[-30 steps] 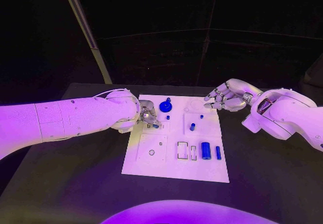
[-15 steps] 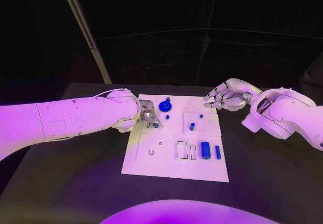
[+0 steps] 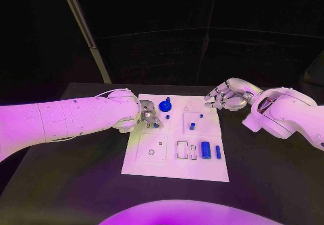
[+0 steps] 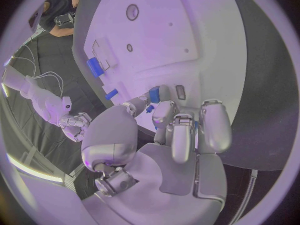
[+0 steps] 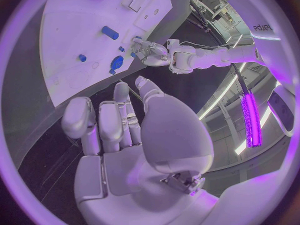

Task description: Assemble the parts on the task board

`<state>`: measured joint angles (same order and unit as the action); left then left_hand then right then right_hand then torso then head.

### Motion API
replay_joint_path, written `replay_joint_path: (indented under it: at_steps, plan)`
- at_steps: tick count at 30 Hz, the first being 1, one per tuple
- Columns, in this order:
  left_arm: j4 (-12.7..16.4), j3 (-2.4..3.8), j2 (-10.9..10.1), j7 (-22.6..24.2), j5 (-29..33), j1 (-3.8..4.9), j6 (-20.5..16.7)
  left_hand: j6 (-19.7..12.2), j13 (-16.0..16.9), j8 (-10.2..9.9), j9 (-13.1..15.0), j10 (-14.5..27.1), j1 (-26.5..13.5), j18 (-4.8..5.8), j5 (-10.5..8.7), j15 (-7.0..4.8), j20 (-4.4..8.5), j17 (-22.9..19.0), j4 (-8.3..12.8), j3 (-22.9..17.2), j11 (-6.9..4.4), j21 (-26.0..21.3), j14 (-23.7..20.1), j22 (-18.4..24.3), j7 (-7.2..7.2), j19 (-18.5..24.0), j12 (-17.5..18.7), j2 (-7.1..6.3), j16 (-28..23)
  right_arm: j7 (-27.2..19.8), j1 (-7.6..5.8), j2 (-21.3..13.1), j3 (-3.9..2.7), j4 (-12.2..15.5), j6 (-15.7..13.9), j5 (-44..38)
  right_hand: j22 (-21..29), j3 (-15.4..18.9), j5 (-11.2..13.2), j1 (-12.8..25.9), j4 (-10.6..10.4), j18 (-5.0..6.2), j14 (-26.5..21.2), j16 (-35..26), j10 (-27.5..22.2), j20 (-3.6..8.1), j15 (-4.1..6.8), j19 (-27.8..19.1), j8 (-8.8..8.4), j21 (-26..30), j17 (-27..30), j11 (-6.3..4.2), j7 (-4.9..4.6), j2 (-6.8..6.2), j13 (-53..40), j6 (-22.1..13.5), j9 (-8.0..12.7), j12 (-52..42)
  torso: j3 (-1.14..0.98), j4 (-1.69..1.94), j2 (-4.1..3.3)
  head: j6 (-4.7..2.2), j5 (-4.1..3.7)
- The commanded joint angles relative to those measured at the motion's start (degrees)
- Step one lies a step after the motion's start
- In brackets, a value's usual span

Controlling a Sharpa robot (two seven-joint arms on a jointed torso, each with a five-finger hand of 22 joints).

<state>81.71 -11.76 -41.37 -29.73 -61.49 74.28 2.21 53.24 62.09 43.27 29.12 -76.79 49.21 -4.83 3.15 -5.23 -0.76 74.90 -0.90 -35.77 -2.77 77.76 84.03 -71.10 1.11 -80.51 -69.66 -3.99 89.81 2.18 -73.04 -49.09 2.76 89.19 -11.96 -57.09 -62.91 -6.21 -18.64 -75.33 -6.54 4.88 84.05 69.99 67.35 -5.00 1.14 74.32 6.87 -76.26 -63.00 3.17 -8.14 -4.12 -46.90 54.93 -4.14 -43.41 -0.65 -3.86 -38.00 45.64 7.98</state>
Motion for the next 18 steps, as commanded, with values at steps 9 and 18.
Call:
replay_joint_path:
  at_steps: [9, 18]
  plan:
    - [-0.40, 0.03, 0.06, 0.00, 1.05, 0.05, -0.09, 1.53, 0.20, -0.37, -1.00, -0.77, -5.46, 0.70, -0.32, -0.57, 0.12, 15.10, -3.50, 8.77, 0.10, 0.30, 5.97, -0.43, 0.00, -0.62, -0.25, -2.98, 0.19, -0.27, -0.11, 0.04, -0.03, 0.01, 0.34, -0.09, 0.19, 0.02, -0.21, 0.29, -0.44, 0.85, 0.64, -0.46, -0.40, 0.03, 0.21, -0.52, 0.20, 0.38, 0.21, -0.17, -0.04, -0.14, 0.27, -0.30, 0.07, 0.29, 0.02, 0.07, 0.00, -0.22, -0.07]
    - [0.58, 0.15, -1.65, 0.03, 2.25, 0.45, -1.68, 1.45, -0.66, -0.83, -1.63, -0.26, -5.21, 0.60, -0.49, -1.00, 0.45, 15.10, -6.46, 19.54, -0.16, -0.26, 5.97, 0.07, -0.22, -0.28, 0.57, -4.55, 0.19, -0.37, -0.11, 0.08, -0.03, -0.30, 0.24, -0.09, 0.39, 0.06, -0.20, 0.33, -0.48, 0.89, 0.60, -0.61, -0.50, 0.03, 0.21, -0.62, 0.21, 0.49, 0.38, -0.16, -0.05, -0.17, 0.44, -0.32, 0.07, 0.46, 0.03, 0.07, 0.01, -0.44, -0.25]
